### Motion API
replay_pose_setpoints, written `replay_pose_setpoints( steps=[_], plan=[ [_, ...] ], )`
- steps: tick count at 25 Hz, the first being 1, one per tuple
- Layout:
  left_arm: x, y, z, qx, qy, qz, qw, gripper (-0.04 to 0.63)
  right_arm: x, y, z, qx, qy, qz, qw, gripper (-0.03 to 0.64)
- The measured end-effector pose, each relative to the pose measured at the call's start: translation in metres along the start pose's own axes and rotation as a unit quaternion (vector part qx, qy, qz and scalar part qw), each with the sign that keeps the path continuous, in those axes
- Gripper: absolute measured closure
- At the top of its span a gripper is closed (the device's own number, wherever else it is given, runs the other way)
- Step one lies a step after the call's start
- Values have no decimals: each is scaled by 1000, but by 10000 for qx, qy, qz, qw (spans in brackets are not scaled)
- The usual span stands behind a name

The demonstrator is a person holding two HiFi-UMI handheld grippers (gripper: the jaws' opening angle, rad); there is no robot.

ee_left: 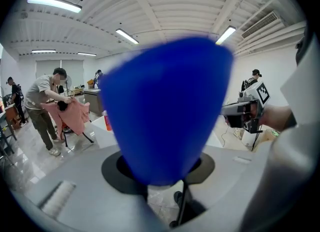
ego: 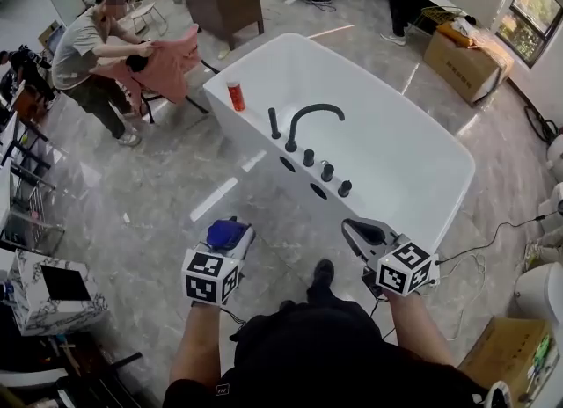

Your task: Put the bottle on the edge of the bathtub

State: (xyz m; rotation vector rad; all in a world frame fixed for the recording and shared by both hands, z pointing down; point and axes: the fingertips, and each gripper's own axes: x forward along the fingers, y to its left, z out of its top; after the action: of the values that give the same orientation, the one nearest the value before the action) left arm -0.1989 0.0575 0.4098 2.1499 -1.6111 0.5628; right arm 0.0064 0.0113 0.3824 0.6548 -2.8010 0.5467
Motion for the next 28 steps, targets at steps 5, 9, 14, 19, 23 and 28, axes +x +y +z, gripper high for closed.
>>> replay_pose_setpoints(
  steps=[5,9,14,19,23,28],
  plan=[
    [45,-4,25,62,126,-104,9998,437,15,-44,13,118,12,65,9999,604],
    [72,-7,45,144,176,-118,9997,437,22,-73,19,247,-12,121,9996,604],
    [100,-12,62,166,217,-74,9996,437,24,-106,25,333,-29,181,9993,604],
    [119,-21,72,126,242,-10,9996,437,23,-129,32,364,-113,301,9988,604],
    [125,-28,80,128,225,24,9997,437,23,-139,39,323,-160,358,9987,604],
    [131,-28,81,138,286,43,9995,437,29,-145,34,405,-108,410,9983,604]
  ],
)
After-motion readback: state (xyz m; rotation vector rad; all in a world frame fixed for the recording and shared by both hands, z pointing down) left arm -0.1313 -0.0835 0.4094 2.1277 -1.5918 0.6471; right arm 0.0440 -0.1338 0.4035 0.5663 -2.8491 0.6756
